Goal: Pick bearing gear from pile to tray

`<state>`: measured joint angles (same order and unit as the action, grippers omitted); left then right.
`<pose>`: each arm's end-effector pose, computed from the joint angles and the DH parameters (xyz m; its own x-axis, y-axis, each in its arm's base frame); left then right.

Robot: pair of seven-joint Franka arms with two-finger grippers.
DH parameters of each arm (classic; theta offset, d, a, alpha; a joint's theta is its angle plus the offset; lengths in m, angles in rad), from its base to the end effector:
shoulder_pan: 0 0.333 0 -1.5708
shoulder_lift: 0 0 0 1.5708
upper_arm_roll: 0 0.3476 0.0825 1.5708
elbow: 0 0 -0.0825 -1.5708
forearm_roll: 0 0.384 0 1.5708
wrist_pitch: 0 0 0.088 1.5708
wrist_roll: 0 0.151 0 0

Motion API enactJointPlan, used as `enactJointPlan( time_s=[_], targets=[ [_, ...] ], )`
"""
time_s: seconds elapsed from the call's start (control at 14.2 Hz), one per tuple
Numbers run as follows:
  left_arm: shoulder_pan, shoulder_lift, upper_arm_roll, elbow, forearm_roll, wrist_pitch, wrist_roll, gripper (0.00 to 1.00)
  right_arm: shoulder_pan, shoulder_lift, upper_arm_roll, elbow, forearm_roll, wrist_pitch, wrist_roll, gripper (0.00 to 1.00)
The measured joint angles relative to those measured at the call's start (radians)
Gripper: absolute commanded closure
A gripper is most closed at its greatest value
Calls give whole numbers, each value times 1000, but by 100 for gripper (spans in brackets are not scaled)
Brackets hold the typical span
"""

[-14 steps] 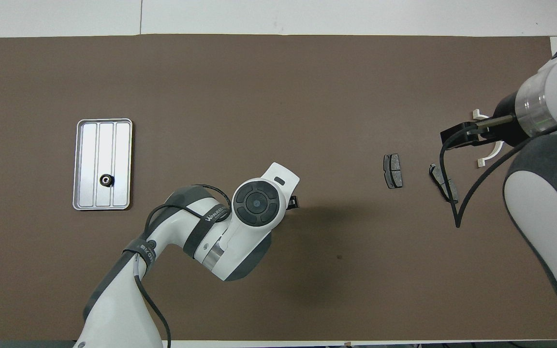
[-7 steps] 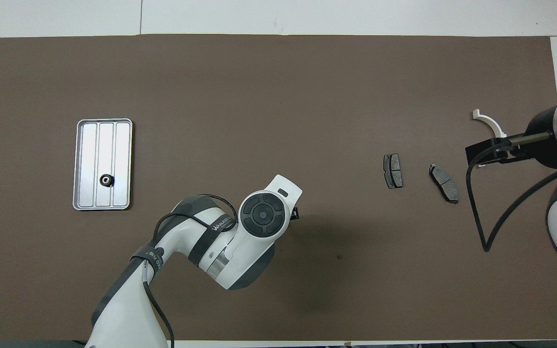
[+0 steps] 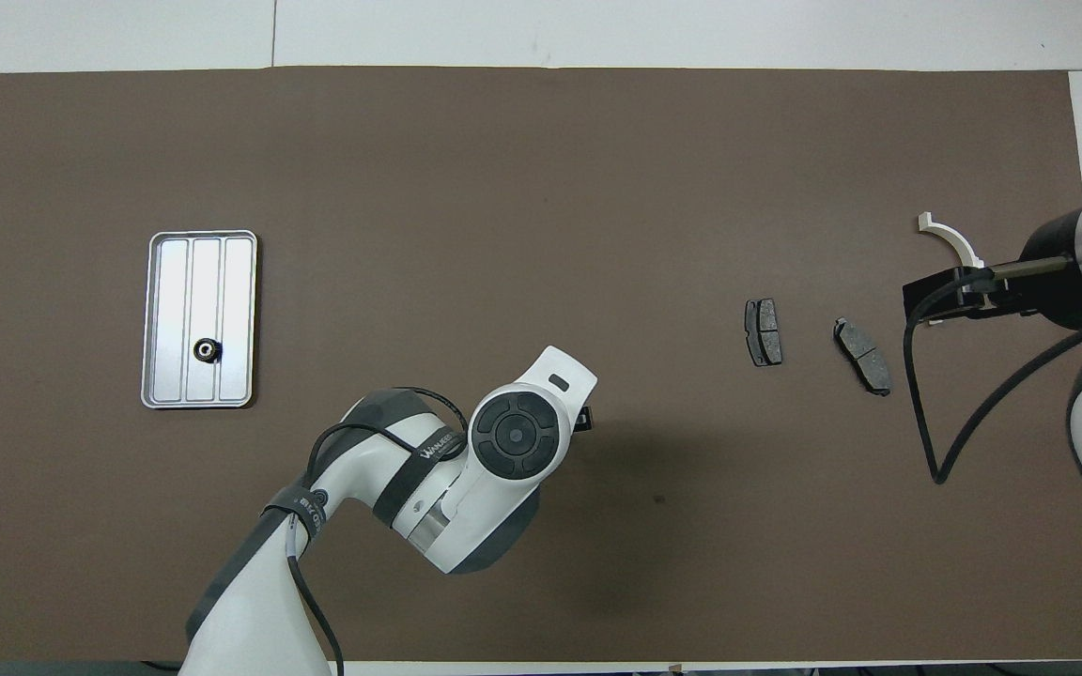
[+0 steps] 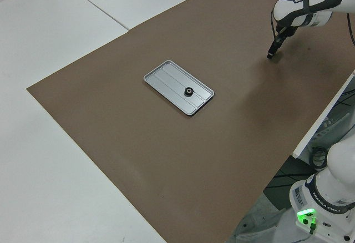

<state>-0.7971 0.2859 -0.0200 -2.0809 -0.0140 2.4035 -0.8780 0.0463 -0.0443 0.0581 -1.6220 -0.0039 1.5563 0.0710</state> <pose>0.4092 -0.4365 0.2789 0.9973 0.0721 0.0115 0.0717 -0.9967 0.0380 0.5334 0.0560 0.6109 0.9992 0.0332 -0.0210 0.0334 -0.9994 0.0080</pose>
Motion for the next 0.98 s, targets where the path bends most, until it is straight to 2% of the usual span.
enactJointPlan(
  time_s=[0.14, 0.28, 0.49, 0.63, 0.7, 0.84, 0.98],
  targets=[
    [-7, 0, 1, 0, 0, 0, -3, 0, 0, 0, -3, 0, 2, 0, 2, 0],
    [-7, 0, 1, 0, 0, 0, -3, 6, -1, 0, -7, 0, 2, 0, 2, 0],
    [-7, 0, 8, 0, 0, 0, -3, 8, -7, 0, -11, 0, 2, 0, 2, 0],
    [-7, 0, 12, -1, 0, 0, -3, 17, -15, 0, -12, -1, 2, 0, 2, 0],
    [-7, 0, 14, -2, 0, 0, -3, 26, -16, 0, -13, -1, 2, 0, 2, 0],
    [-7, 0, 17, -6, 0, 0, -4, 55, -13, 0, -13, -1, 2, 0, 2, 0],
    [-6, -1, 20, -7, 0, -1, -4, 99, -6, 0, -23, -1, 2, 1, 2, 0]
  ],
)
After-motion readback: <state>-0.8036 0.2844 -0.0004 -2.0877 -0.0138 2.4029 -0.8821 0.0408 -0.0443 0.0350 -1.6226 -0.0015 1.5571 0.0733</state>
